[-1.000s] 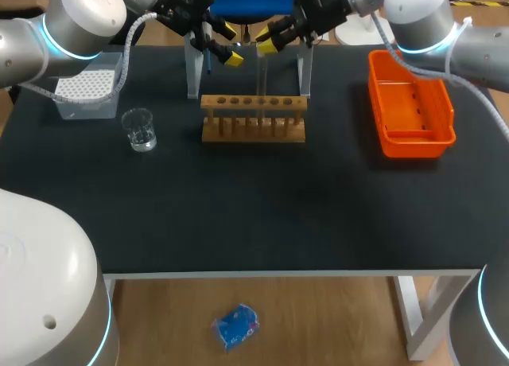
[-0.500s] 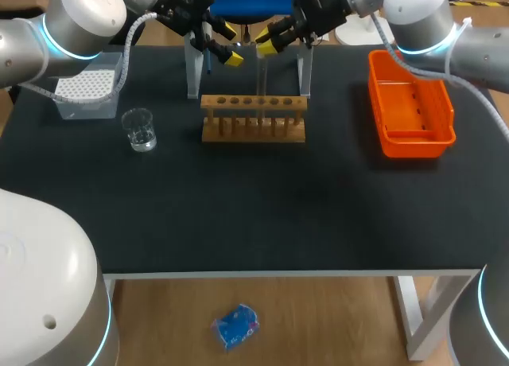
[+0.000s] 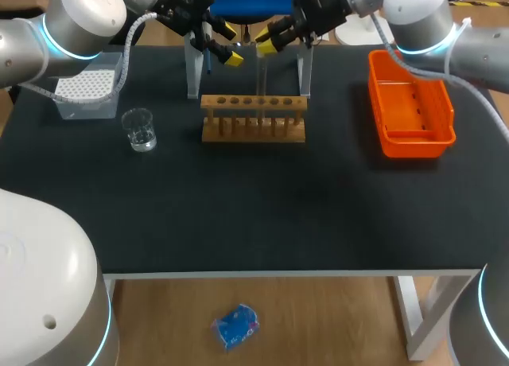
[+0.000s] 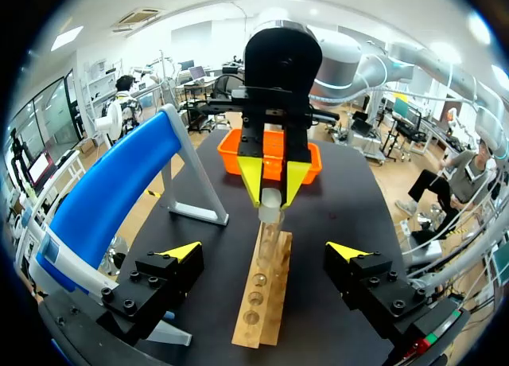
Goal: Invert the test tube, pick up the pipette, mount the tip to pipette, aspirate from beaker and dispense into the tube, eject the tip, return the pipette, and cap with the stopper.
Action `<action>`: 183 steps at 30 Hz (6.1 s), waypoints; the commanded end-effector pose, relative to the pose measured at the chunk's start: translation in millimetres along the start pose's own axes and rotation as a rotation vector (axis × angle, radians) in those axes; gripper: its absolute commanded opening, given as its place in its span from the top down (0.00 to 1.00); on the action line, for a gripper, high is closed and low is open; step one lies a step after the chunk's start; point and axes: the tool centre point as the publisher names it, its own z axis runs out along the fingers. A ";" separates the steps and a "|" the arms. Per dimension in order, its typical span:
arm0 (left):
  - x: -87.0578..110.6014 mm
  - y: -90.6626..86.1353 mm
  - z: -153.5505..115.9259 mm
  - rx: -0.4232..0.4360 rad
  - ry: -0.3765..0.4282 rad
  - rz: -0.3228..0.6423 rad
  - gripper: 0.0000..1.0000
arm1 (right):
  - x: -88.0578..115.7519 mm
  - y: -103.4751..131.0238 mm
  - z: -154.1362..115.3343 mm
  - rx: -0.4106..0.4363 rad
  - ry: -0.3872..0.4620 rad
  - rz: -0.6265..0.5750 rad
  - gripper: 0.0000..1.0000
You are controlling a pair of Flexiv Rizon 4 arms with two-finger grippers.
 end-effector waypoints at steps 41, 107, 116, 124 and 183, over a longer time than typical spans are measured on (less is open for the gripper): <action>-0.8 -0.5 -0.9 -0.004 0.003 -0.001 0.00 | 7.4 -7.5 1.7 0.007 0.008 0.018 1.00; -0.8 -0.5 -0.9 -0.004 0.003 -0.001 0.00 | 11.0 -17.0 6.0 0.040 0.010 0.024 0.00; -0.8 -0.5 -0.9 -0.004 0.003 -0.001 0.00 | 11.9 -10.5 2.8 0.035 0.004 0.013 0.00; -0.8 -0.5 -0.9 -0.004 0.003 -0.001 0.00 | 13.3 0.5 -6.9 -0.003 -0.007 0.000 0.00; -0.8 -0.5 -0.9 -0.004 0.003 -0.001 0.00 | 12.3 8.0 0.4 -0.434 0.057 0.048 1.00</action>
